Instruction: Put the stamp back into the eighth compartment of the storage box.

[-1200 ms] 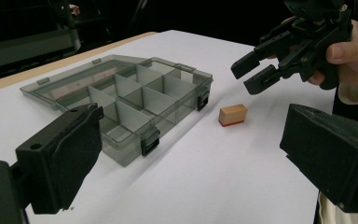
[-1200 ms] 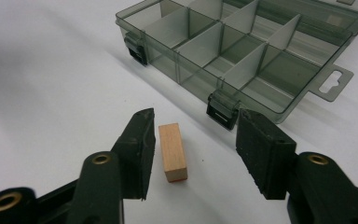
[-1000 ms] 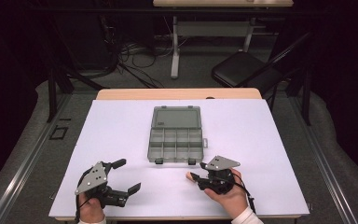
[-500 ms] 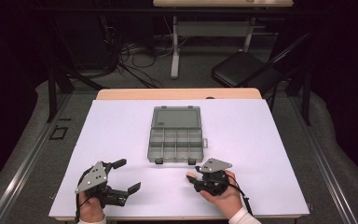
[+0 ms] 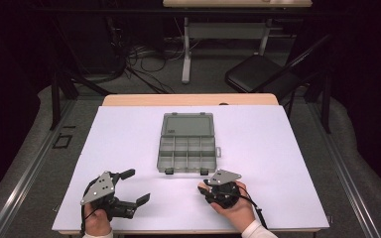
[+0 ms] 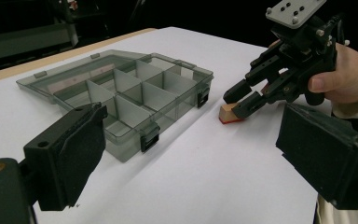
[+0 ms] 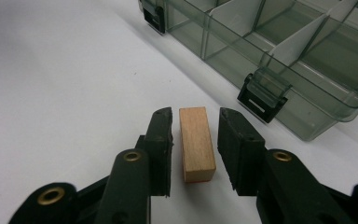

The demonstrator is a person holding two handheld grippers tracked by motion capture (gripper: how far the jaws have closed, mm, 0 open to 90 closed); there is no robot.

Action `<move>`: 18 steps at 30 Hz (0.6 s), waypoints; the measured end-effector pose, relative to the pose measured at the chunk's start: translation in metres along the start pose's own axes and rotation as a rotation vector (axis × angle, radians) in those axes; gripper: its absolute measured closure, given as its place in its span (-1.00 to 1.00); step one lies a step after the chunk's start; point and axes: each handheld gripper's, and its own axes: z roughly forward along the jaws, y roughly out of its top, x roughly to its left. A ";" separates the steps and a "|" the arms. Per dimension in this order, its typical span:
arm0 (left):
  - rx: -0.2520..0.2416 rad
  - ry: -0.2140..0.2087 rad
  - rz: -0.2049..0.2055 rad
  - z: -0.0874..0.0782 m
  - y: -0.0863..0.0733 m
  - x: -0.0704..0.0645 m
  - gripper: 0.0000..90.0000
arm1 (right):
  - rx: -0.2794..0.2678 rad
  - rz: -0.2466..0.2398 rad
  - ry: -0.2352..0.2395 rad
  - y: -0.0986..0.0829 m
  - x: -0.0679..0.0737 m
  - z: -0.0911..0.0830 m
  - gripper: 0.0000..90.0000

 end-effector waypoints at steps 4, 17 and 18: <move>0.008 0.000 0.004 0.001 0.000 0.000 -0.82 | 0.008 -0.004 0.001 -0.001 0.000 0.002 0.51; 0.005 0.000 -0.001 0.001 0.000 0.001 -0.82 | 0.021 -0.013 -0.002 -0.002 0.000 0.004 0.59; 0.005 -0.001 0.001 0.001 0.000 0.000 -0.82 | 0.022 -0.014 -0.002 -0.002 0.000 0.004 0.61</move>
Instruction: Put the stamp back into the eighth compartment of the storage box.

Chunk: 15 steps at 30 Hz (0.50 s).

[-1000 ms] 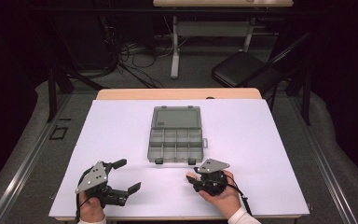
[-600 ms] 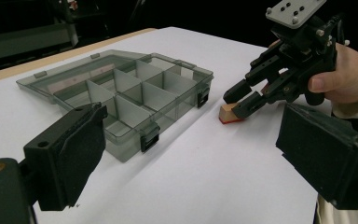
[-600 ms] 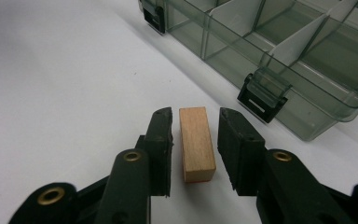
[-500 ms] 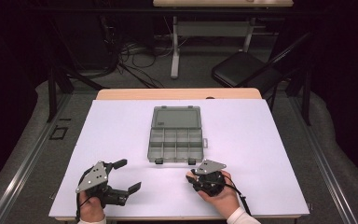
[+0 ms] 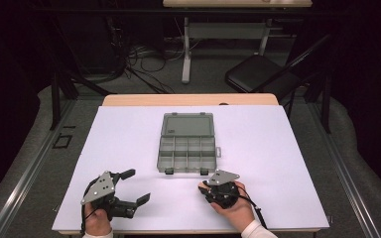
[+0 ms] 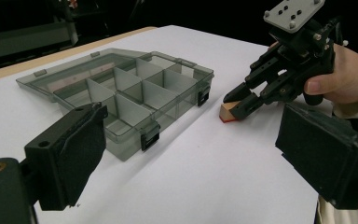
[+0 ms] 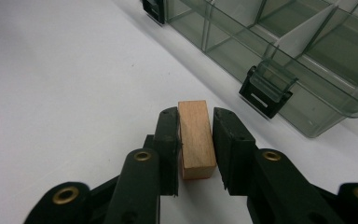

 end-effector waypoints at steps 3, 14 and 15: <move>0.003 0.000 0.001 0.000 0.000 0.000 -0.82 | 0.001 -0.003 0.000 0.000 0.000 0.000 0.64; 0.000 0.003 0.000 0.000 0.000 0.000 -0.81 | -0.002 -0.013 0.001 0.000 0.000 0.001 0.69; 0.000 0.003 0.001 0.000 0.000 0.000 -0.81 | -0.002 -0.013 0.002 0.000 0.000 0.001 0.69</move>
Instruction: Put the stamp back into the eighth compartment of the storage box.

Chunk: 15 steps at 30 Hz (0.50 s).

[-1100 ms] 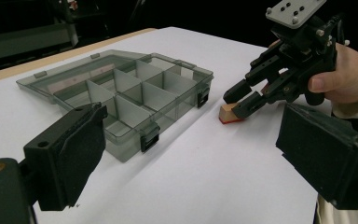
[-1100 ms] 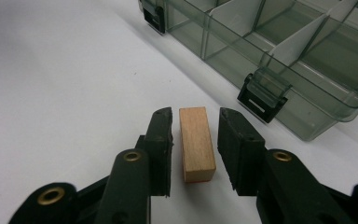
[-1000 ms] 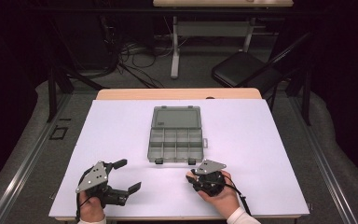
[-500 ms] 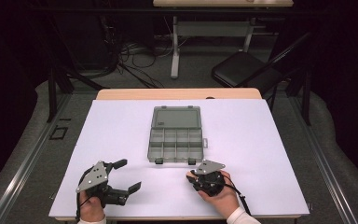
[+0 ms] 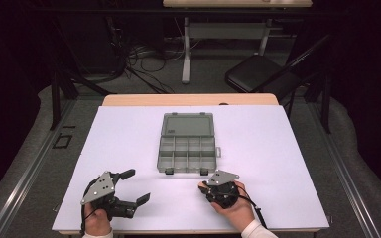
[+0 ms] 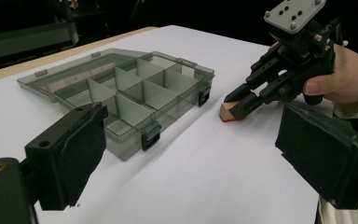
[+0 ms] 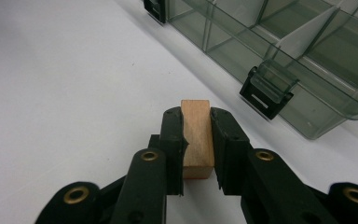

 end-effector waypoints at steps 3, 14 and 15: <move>0.000 0.000 0.000 0.000 0.000 0.000 -0.81 | -0.003 -0.002 -0.003 0.000 0.000 0.000 0.69; -0.002 0.005 -0.001 -0.001 0.000 0.001 -0.81 | -0.044 0.018 0.001 0.003 -0.005 -0.009 0.69; -0.001 0.004 0.000 -0.001 0.000 0.001 -0.81 | -0.044 0.018 0.001 0.003 -0.005 -0.009 0.69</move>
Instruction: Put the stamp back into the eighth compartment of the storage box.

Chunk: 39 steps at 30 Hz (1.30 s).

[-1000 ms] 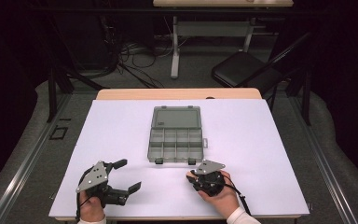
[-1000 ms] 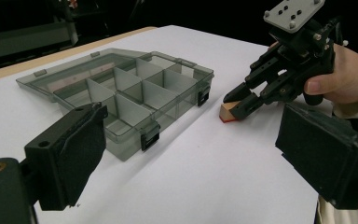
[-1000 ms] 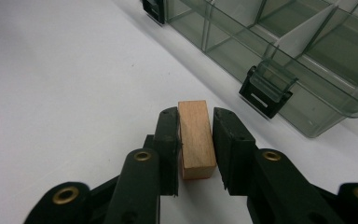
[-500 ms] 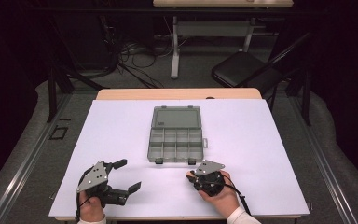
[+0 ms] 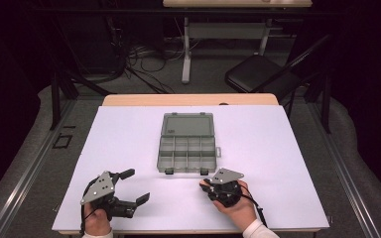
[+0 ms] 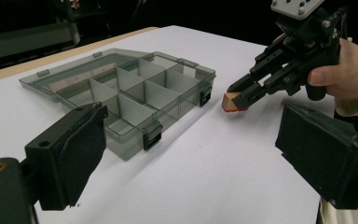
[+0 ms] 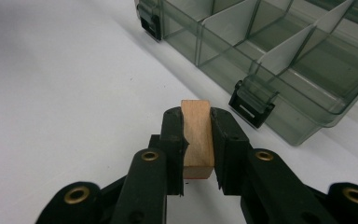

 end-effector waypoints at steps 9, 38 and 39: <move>0.001 0.002 0.000 0.000 0.000 0.000 -0.81 | -0.054 0.051 -0.009 0.003 -0.011 -0.013 0.69; 0.005 0.002 -0.009 0.001 -0.001 0.000 -0.80 | -0.112 0.102 -0.074 0.035 -0.041 -0.038 0.69; 0.005 0.003 -0.008 0.001 -0.001 0.000 -0.80 | -0.117 0.102 -0.075 0.036 -0.042 -0.038 0.69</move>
